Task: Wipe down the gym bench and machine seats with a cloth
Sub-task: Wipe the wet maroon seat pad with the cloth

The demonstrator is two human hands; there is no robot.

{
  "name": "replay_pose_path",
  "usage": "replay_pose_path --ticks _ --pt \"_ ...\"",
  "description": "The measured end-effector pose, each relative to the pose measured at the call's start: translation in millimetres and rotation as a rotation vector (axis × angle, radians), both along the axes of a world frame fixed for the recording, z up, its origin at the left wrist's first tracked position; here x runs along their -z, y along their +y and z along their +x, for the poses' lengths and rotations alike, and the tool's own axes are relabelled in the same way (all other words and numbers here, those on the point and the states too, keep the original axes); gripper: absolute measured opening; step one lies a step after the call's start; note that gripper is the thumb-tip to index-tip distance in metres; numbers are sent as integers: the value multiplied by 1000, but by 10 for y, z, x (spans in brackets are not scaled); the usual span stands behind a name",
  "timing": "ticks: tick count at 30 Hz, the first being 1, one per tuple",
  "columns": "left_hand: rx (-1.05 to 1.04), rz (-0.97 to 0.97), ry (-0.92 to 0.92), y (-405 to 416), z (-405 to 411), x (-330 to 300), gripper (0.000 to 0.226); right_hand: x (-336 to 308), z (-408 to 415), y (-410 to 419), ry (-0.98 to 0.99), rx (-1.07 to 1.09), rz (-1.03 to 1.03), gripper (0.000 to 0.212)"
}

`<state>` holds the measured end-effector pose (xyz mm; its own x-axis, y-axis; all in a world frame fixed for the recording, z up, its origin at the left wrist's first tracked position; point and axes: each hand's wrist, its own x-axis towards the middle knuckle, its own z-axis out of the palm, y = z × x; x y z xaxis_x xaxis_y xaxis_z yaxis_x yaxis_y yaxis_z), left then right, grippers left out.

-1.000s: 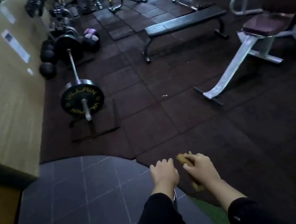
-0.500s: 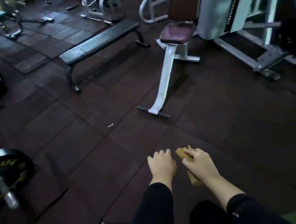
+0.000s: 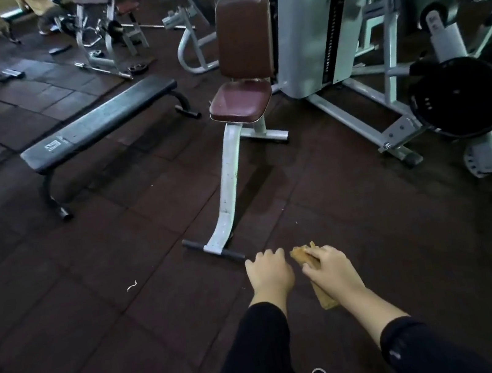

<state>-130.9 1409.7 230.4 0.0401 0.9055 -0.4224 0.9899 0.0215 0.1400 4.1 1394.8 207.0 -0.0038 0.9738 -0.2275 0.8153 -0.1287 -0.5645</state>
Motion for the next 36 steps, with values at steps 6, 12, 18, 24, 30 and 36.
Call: replay_pose_path --ticks 6,12,18,24,30,36 --pt "-14 5 13 1182 176 -72 38 -66 247 1145 31 32 -28 44" --pt "21 21 3 2589 204 61 44 15 259 2507 56 84 -14 44" --pt "62 40 -6 3965 175 5 44 -20 238 3806 76 178 -24 43" --pt "68 7 -13 5037 320 -65 42 -40 364 4806 100 245 -33 42" --pt "44 -36 -28 6192 737 90 45 72 773 5991 110 200 -32 41" --pt "-62 -39 -66 7387 1209 179 45 56 1376 7425 57 121 -23 42"
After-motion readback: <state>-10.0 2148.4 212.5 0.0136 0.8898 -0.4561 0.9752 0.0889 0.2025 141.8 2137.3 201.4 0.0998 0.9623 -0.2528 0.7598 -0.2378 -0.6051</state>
